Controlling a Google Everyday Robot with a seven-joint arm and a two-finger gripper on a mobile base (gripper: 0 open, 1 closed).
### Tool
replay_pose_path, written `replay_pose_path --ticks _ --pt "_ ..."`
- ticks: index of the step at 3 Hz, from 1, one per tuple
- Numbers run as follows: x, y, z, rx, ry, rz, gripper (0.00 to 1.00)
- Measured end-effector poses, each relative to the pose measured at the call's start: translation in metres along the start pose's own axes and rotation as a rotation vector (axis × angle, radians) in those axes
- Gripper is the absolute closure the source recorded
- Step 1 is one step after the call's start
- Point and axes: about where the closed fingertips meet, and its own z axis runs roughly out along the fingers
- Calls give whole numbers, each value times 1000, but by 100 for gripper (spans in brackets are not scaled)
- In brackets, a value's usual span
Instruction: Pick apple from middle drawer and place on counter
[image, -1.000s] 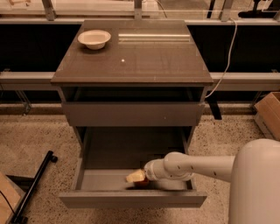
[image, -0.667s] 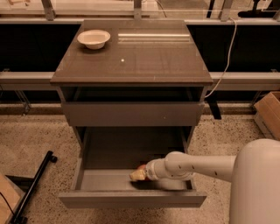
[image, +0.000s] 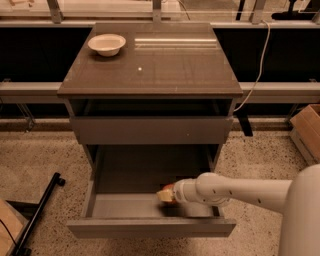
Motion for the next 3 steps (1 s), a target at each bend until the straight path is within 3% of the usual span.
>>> replay_pose_path --ticks 1,2,3 --pt "-37 -9 -43 -19 -106 -23 100" --pt "-102 -38 -141 -4 -250 -97 100" --pt "-153 -73 -262 69 -333 -183 100"
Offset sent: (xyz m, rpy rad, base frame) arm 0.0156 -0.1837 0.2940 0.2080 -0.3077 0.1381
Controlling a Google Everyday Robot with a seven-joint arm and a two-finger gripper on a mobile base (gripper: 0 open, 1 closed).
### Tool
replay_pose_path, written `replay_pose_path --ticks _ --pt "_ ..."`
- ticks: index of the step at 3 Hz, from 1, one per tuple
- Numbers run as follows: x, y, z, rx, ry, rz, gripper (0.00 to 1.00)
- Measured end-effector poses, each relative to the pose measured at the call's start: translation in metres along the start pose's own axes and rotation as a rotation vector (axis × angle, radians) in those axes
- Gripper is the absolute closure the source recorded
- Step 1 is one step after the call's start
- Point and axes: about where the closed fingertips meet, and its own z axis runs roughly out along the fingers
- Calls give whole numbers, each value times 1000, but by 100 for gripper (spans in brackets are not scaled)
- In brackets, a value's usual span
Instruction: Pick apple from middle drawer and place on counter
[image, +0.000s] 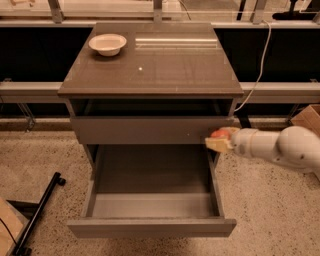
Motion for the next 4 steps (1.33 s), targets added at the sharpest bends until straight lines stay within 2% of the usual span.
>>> replay_pose_path --ticks 1,2,3,4 --pt "-93 -29 -101 61 -41 -172 100" --pt "-170 -33 -151 59 -68 -313 100" --pt "-196 -42 -172 85 -104 -336 100" --pt "-190 -38 -163 56 -119 -306 100"
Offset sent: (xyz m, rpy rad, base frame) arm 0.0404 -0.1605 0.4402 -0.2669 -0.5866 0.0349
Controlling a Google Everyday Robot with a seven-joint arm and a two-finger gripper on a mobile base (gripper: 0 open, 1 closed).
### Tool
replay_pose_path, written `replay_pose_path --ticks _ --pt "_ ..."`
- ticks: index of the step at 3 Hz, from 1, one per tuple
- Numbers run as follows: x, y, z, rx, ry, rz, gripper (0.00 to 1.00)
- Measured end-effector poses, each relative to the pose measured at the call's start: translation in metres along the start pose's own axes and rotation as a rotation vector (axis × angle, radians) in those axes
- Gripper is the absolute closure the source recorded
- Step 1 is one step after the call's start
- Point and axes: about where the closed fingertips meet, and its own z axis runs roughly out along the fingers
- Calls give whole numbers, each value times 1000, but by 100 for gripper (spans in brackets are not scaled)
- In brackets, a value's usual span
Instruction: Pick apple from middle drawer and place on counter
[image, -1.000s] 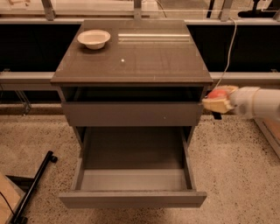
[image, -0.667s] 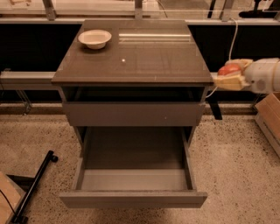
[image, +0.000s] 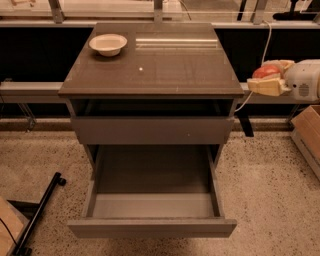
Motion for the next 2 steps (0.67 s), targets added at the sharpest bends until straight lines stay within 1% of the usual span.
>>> replay_pose_path --ticks 1,2 --pt "-14 13 48 -48 -107 15 100" --pt "-55 22 93 -83 -239 -43 100"
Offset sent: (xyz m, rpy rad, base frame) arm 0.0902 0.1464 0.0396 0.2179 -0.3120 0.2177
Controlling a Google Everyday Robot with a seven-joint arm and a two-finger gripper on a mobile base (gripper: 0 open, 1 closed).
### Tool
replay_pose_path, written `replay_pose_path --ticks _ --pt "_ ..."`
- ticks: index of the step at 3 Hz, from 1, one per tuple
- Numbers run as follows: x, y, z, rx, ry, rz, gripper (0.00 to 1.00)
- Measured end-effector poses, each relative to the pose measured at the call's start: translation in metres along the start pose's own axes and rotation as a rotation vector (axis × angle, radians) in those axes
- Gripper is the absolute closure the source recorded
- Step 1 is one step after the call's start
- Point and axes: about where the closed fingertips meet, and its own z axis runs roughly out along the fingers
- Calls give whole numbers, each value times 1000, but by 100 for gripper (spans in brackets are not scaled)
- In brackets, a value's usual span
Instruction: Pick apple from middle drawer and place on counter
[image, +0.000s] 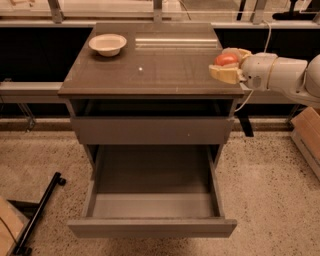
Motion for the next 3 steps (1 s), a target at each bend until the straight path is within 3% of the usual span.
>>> replay_pose_path --ticks 1,3 --pt "-16 1 40 -29 -69 -45 100" --pt "-14 0 134 -39 -87 -114 59"
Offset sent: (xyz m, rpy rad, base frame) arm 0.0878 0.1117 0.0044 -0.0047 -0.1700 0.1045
